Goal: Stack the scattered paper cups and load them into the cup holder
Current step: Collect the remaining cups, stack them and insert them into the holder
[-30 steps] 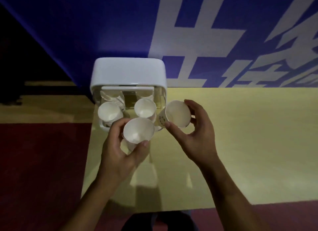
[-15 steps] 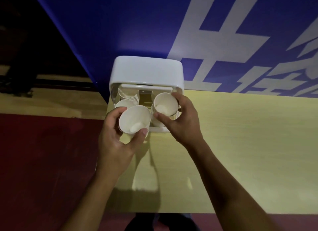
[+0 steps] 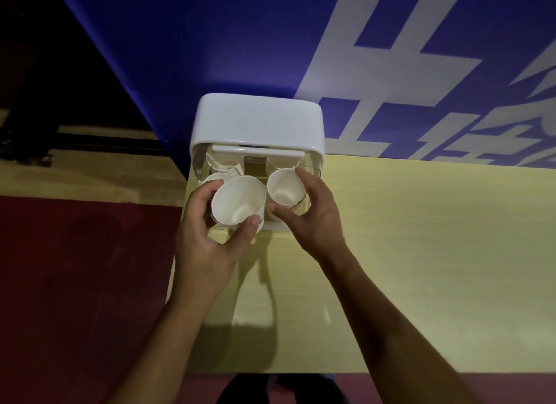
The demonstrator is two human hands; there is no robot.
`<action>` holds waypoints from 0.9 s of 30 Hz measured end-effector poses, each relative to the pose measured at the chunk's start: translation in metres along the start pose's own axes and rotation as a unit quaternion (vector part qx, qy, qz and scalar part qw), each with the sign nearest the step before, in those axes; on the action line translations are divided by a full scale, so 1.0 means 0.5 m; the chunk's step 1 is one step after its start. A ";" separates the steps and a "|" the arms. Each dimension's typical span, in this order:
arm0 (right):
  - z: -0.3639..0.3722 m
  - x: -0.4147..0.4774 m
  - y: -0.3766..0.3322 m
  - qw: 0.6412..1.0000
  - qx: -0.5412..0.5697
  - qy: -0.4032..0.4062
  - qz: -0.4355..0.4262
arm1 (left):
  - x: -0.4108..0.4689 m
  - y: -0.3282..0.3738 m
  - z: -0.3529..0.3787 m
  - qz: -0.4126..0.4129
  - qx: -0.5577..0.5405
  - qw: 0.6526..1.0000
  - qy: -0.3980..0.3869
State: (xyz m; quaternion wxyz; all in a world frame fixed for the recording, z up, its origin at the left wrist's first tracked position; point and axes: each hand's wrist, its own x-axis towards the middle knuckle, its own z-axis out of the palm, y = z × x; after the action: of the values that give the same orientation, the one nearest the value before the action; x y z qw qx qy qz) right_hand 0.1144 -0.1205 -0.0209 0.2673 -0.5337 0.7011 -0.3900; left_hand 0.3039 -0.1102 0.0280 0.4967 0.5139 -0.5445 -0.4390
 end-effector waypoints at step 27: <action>-0.033 0.003 0.008 0.993 0.118 0.004 0.031 | 0.075 -0.073 0.124 -0.042 0.158 0.978 -0.131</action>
State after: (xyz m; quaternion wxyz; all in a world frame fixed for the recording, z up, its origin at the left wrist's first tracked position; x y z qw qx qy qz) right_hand 0.0986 -0.1173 -0.0147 0.3376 -0.4748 0.6678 -0.4632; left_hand 0.2479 -0.1526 -0.0122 0.3148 0.5461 -0.6454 -0.4315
